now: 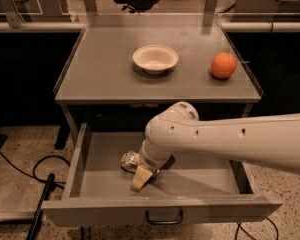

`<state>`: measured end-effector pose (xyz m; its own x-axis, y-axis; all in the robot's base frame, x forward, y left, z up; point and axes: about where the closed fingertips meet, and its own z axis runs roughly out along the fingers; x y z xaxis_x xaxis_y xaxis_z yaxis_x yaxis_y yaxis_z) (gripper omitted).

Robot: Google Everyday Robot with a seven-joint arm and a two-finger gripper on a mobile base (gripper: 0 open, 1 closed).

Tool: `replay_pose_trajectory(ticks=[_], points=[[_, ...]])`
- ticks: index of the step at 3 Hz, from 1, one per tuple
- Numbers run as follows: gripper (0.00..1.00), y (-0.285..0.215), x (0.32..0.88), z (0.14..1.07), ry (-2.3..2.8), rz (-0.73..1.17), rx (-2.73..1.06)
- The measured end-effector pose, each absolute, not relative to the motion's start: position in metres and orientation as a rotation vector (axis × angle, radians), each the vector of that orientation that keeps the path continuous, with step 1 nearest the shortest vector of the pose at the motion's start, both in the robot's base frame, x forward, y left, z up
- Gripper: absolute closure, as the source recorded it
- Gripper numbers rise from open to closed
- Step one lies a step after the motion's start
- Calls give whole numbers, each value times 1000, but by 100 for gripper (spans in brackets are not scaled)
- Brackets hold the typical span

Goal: Pick 7up can from top drawer and place on counter

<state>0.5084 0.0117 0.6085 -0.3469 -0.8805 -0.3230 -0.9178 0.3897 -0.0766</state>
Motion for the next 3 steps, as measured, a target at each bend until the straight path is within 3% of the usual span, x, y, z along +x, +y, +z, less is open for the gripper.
replay_pose_trajectory(ticks=[3], points=[[87,12,508,609,2342,169,-1571]])
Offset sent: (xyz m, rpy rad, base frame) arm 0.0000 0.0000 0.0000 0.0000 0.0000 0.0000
